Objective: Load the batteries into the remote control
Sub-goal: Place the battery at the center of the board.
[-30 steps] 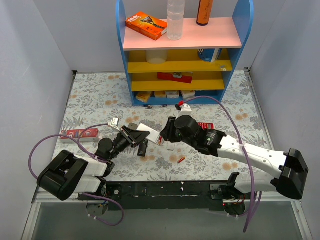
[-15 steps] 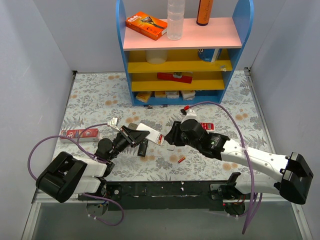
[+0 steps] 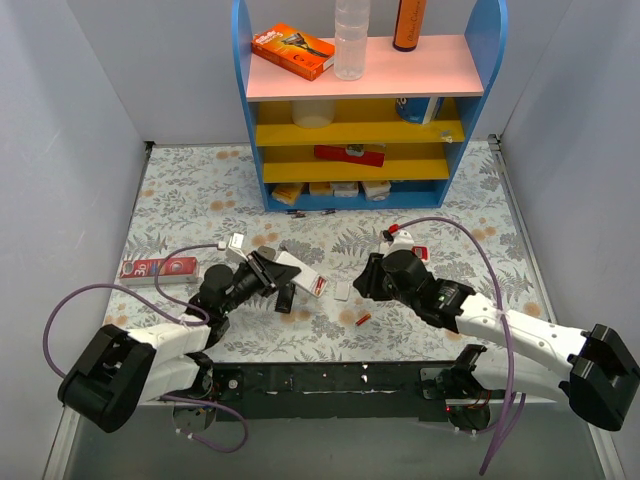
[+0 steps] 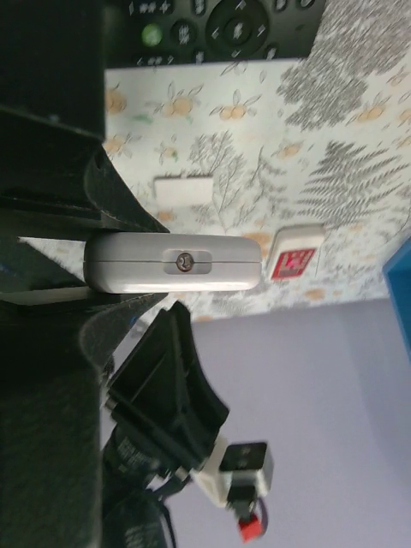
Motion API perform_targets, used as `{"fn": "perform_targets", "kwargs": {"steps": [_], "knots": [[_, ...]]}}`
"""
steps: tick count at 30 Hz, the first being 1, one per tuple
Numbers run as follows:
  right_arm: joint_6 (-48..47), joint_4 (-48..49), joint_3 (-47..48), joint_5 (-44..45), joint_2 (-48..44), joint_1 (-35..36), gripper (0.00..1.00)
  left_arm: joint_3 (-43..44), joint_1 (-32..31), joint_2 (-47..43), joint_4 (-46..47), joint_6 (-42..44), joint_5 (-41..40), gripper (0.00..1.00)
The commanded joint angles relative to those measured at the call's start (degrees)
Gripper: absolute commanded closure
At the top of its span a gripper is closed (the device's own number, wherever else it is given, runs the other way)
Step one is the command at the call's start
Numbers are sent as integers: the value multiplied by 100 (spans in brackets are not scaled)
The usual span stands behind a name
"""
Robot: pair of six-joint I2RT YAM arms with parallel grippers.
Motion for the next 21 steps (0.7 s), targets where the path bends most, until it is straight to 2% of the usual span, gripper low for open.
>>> {"fn": "perform_targets", "kwargs": {"steps": [1,9,21], "knots": [[-191,411,-151,-115,-47,-111,60,748,11,-272,-2067,1385,-615,100],[-270,683,-344,-309,76,-226,60,1311,-112,237,-3052,1940,-1045,100],[-306,930,-564,-564,269,-305,60,2313,-1008,834,-4300,2844,-2530,100]]}}
